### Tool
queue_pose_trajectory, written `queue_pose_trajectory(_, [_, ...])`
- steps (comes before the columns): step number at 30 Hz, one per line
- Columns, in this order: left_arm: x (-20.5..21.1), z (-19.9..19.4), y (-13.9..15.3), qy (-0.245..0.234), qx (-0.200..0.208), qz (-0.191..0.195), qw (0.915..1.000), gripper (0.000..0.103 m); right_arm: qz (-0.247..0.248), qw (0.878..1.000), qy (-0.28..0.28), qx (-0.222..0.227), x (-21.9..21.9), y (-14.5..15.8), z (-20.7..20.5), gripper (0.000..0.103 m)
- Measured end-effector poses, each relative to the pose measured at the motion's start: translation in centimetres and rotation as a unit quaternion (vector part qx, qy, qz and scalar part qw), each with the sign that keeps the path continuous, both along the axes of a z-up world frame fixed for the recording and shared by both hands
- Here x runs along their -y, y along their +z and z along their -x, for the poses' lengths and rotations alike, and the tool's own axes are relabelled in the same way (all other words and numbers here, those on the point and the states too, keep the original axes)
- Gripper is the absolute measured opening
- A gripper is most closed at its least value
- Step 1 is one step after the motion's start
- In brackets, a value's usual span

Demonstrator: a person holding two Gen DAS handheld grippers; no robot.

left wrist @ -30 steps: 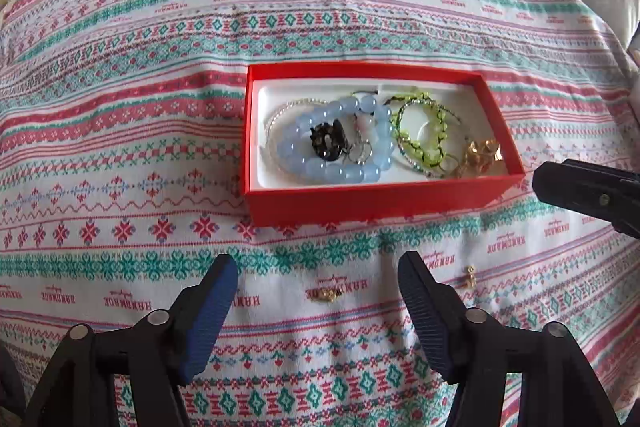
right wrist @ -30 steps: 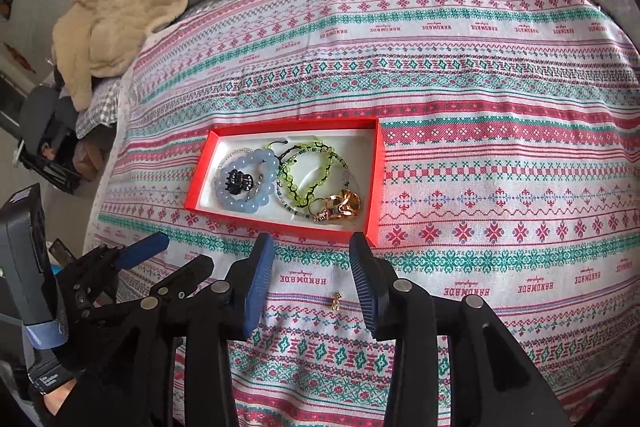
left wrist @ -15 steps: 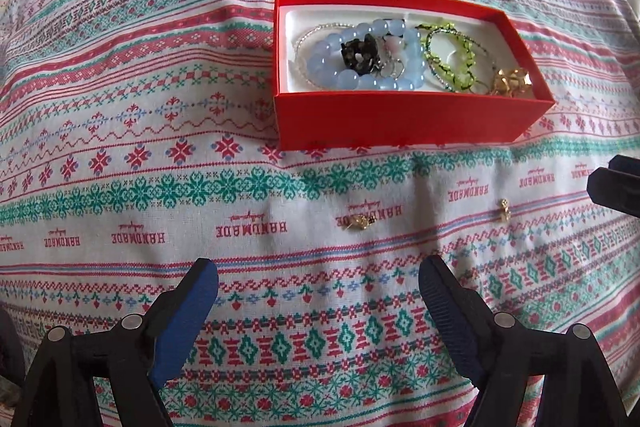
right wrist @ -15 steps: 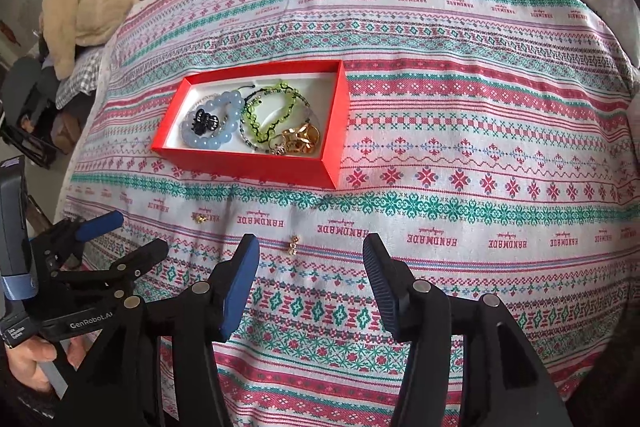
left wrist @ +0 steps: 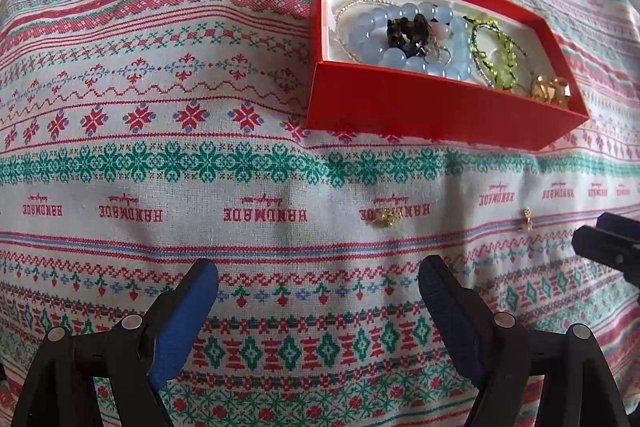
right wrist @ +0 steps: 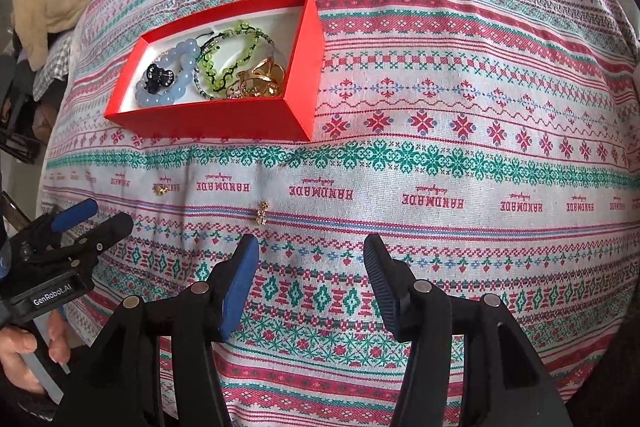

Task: Organize jewelry
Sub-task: 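Grasp a small gold earring with the left tool while the right tool grasps another earring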

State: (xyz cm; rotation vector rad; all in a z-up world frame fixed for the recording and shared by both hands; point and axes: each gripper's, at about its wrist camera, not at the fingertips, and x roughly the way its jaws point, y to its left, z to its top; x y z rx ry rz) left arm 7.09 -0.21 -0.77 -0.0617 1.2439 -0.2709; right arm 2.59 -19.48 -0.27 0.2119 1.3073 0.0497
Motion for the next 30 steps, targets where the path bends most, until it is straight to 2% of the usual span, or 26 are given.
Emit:
queue_pose_trajectory(3, [0.0,-0.2,-0.2,0.003,-0.001,0.005,1.0,0.085,-0.002,1.0,0.0,-0.004,-0.3,-0.5,-0.2,0.057])
queue_pose_trajectory(11, [0.7,-0.3,-0.3,-0.005,0.003,0.005,1.0,0.076,0.002,1.0,0.005,-0.007,-1.9,-1.4,-1.1,0.056])
queue_pose_trajectory(15, [1.9,-0.9,-0.3,-0.008,0.007,-0.005,0.9999,0.072,0.001,1.0,0.012,-0.008,-2.7,-1.8,-1.3,0.046])
queue_pose_trajectory(25, [2.2,-0.8,-0.1,-0.014,0.011,-0.007,0.9998,0.072,0.022,1.0,0.016,-0.003,-4.5,-2.9,-2.8,0.028])
queue_pose_trajectory(28, [1.8,-0.9,0.1,-0.011,0.013,-0.002,0.9999,0.07,0.035,0.999,0.02,0.0,-5.3,-3.2,-3.2,0.015])
queue_pose_trajectory(30, [1.5,-1.1,0.2,-0.007,0.011,0.007,0.9999,0.066,0.037,0.999,0.021,0.0,-5.6,-3.4,-3.4,0.011])
